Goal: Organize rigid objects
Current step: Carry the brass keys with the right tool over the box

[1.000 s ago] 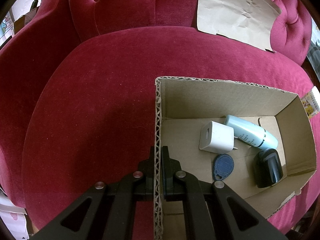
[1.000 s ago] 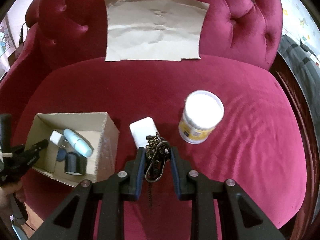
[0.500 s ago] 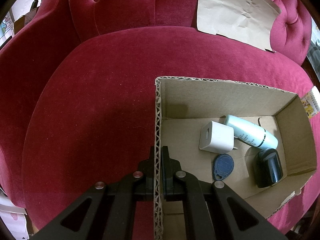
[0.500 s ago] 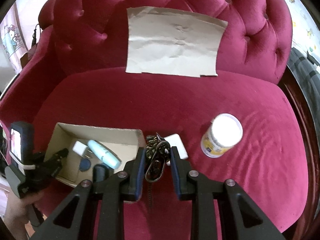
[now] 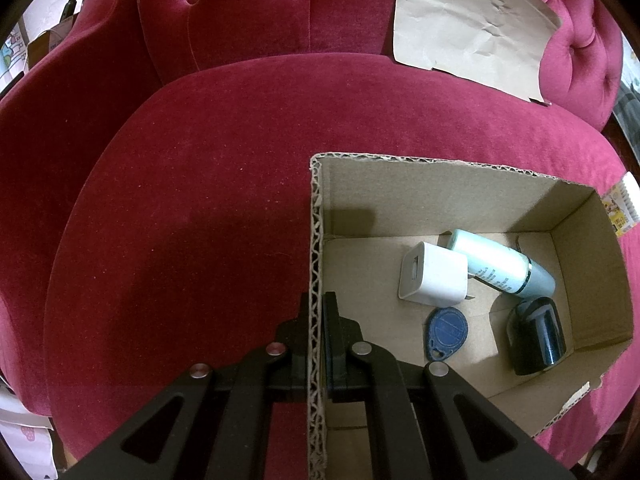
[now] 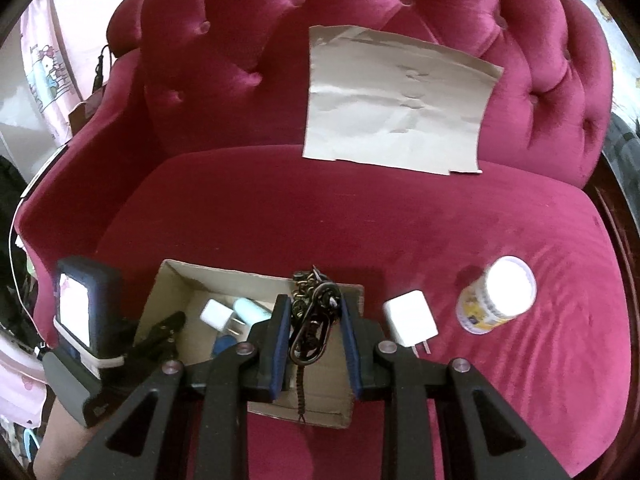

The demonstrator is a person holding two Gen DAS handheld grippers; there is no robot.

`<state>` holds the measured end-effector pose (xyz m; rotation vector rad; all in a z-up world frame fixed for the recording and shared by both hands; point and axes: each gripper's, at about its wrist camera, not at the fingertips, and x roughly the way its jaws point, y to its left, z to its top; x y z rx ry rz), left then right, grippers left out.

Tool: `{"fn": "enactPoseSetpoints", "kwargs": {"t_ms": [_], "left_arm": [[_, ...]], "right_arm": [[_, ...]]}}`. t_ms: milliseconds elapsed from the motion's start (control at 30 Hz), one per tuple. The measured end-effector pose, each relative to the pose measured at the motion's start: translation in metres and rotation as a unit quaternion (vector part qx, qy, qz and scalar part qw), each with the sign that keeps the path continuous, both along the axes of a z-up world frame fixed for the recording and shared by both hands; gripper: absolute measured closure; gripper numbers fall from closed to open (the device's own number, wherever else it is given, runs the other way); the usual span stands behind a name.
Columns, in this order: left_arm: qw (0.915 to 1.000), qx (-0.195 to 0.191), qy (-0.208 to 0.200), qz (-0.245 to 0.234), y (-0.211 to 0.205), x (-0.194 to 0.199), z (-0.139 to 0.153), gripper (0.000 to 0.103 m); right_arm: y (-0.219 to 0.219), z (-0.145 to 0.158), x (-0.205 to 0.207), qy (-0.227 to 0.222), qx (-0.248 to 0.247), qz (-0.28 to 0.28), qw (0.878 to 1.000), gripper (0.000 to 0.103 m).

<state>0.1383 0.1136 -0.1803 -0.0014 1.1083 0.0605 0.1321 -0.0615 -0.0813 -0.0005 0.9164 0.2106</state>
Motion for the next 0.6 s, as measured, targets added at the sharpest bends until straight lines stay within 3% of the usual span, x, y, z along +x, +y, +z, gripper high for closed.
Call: {"fn": "enactPoseSetpoints", "kwargs": {"t_ms": [600], "left_arm": [[1.0,0.0,0.0,-0.001,-0.001,0.0,0.0,0.099]], "right_arm": [[0.059,-0.037,0.009,0.046,0.017,0.045,0.998,0.078]]}}
